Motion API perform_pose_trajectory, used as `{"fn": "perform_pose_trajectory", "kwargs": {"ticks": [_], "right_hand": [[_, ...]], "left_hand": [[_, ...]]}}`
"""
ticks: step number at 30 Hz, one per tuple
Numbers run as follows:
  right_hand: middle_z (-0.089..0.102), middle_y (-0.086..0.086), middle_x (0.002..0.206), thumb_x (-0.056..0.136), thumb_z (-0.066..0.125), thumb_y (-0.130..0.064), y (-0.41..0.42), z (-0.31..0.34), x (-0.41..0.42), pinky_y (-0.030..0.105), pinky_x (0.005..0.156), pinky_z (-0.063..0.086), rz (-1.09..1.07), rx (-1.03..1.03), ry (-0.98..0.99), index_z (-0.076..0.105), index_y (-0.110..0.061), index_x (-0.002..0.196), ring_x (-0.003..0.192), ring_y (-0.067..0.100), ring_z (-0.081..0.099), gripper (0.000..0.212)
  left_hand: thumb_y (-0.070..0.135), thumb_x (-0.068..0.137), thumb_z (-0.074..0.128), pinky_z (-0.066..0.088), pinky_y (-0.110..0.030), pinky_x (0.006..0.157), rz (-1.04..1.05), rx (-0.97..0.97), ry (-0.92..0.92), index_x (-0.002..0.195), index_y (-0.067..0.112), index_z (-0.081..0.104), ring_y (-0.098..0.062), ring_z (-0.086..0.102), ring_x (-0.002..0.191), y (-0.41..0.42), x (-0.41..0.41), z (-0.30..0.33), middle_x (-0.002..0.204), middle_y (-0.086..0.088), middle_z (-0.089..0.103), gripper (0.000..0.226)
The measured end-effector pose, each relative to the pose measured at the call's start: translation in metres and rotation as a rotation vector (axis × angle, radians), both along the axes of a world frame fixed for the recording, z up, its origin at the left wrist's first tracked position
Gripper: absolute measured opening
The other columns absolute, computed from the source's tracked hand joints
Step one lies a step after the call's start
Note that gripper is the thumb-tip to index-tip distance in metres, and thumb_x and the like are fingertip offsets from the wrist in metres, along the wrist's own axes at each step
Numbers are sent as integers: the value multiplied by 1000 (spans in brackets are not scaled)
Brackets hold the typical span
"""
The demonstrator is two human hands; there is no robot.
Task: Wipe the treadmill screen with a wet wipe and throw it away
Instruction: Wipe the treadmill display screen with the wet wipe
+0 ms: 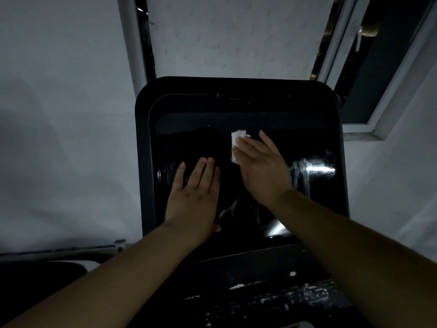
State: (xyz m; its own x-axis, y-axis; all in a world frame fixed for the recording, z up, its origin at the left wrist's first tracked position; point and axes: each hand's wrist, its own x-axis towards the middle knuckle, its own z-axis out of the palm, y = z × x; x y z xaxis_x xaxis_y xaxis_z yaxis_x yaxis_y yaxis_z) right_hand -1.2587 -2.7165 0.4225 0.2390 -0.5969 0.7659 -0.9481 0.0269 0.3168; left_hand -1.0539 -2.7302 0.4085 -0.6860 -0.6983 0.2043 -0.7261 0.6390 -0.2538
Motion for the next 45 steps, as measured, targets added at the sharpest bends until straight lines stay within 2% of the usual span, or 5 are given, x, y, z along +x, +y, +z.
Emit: {"fn": "perform_pose_trajectory", "kwargs": {"ticks": [9,14,19,30,45], "right_hand": [[69,14,128,103,47,-14,73,-84,21,54,114,37,102,16,-79,73,-1,113,121,30,63,31],[67,14,131,94,62,-7,108,-123,25,58,112,37,104,84,-75,74,-1,112,126,30,60,23],[68,16,129,92,65,-6,98,-114,25,60,112,36,89,43,-31,73,0,112,125,30,61,22],[72,13,122,95,60,-14,-4,-3,-6,52,121,27,13,-102,-4,74,-3,109,121,28,63,23],[67,19,129,92,63,-1,103,-120,22,55,112,40,96,64,-94,73,3,112,128,32,59,23]], "left_hand": [[70,82,65,-10,-60,122,-15,1,22,156,8,-21,-30,-27,153,2,1,0,166,-17,-28,129],[72,81,64,-9,-60,122,-9,-7,5,156,7,-23,-31,-28,152,2,1,0,164,-17,-30,131],[72,82,63,-9,-60,122,-14,-12,9,156,7,-22,-31,-28,152,2,0,-2,165,-18,-30,131],[72,80,65,-8,-61,121,-19,-10,29,158,9,-17,-30,-27,153,-1,1,-2,166,-16,-27,130],[77,82,57,-13,-60,121,-15,2,36,154,5,-27,-30,-34,149,7,-2,-3,161,-18,-37,132]]}}
